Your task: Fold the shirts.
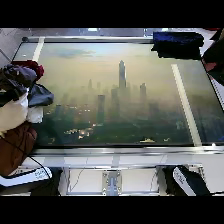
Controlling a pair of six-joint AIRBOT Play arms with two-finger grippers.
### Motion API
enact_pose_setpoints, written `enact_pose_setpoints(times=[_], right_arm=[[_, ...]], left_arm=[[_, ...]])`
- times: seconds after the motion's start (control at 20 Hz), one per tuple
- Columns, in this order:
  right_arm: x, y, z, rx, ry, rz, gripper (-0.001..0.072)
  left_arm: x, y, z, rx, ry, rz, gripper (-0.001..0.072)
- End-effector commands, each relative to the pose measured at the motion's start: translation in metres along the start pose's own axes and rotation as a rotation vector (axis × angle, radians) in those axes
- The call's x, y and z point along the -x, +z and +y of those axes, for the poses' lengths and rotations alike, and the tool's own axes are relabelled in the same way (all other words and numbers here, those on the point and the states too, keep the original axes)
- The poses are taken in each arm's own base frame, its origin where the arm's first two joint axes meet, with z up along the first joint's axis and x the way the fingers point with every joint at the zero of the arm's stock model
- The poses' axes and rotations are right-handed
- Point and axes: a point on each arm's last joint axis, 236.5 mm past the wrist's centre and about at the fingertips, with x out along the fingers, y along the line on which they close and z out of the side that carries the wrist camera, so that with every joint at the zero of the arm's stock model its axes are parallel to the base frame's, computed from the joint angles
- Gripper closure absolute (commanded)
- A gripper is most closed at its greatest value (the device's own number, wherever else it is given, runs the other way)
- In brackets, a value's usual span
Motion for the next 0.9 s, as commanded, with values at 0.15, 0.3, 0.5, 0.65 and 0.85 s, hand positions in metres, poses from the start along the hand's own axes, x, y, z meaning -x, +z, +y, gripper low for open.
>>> enact_pose_setpoints(times=[0.15,0.3,0.5,0.65,0.85], right_arm=[[0.0,-0.007,-0.001,0.0,-0.003,0.03,0.0099],[0.0,-0.007,0.001,0.0,0.002,0.029,0.01],[0.0,-0.007,0.001,0.0,0.002,0.028,0.01],[0.006,-0.005,0.003,0.017,0.006,0.018,0.01],[0.044,0.013,0.021,0.188,0.018,-0.071,0.01]], left_arm=[[-0.043,-0.045,0.0,0.01,-0.016,0.221,0.0125],[-0.037,-0.045,-0.001,0.003,-0.019,0.234,0.069],[0.022,0.01,-0.004,0.013,-0.026,0.059,0.0698],[0.119,0.057,-0.037,0.072,-0.147,-0.182,0.0698],[0.277,0.082,-0.108,0.127,-0.462,-0.505,0.0698]])
